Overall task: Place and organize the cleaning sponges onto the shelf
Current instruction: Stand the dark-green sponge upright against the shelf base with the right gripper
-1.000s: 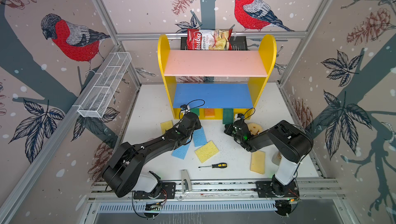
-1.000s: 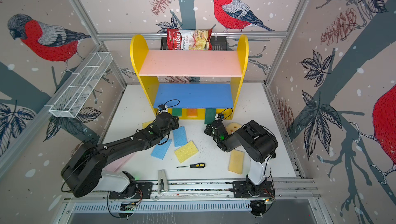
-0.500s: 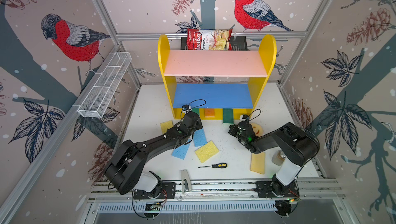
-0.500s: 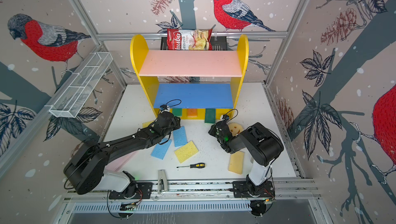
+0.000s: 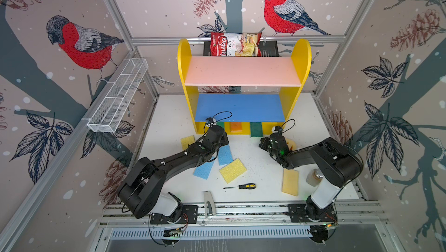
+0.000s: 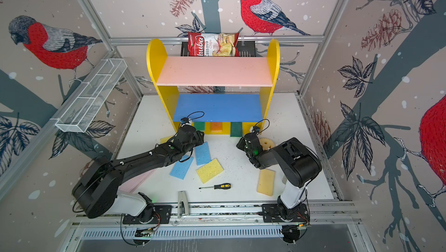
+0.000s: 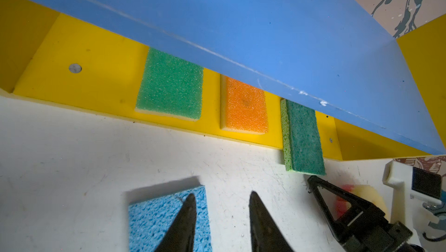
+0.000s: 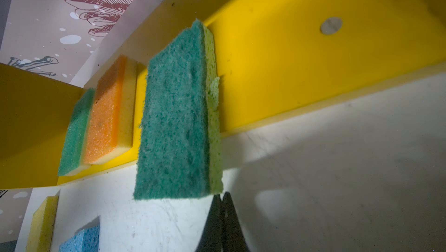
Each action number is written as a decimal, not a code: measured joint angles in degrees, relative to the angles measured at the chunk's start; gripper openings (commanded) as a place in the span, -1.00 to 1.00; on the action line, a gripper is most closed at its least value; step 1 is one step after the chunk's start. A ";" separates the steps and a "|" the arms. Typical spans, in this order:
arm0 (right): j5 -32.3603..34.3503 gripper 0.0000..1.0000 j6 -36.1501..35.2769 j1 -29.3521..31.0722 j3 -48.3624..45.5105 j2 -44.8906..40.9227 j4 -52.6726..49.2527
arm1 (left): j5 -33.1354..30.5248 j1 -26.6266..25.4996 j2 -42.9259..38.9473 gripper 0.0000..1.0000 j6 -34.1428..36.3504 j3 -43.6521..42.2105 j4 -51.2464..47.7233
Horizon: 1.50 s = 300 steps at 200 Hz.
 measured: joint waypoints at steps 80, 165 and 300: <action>-1.49 -0.97 -1.07 -1.62 2.43 0.52 -1.81 | -0.02 0.00 0.00 -0.25 -0.04 0.46 -1.07; -2.99 -0.96 -0.61 1.33 5.20 4.42 -1.64 | 0.22 -0.02 1.22 -0.26 -0.09 0.44 -1.03; -5.57 -0.96 -0.74 1.33 8.35 8.28 0.52 | 0.02 0.02 2.21 -0.26 -0.35 0.15 -1.27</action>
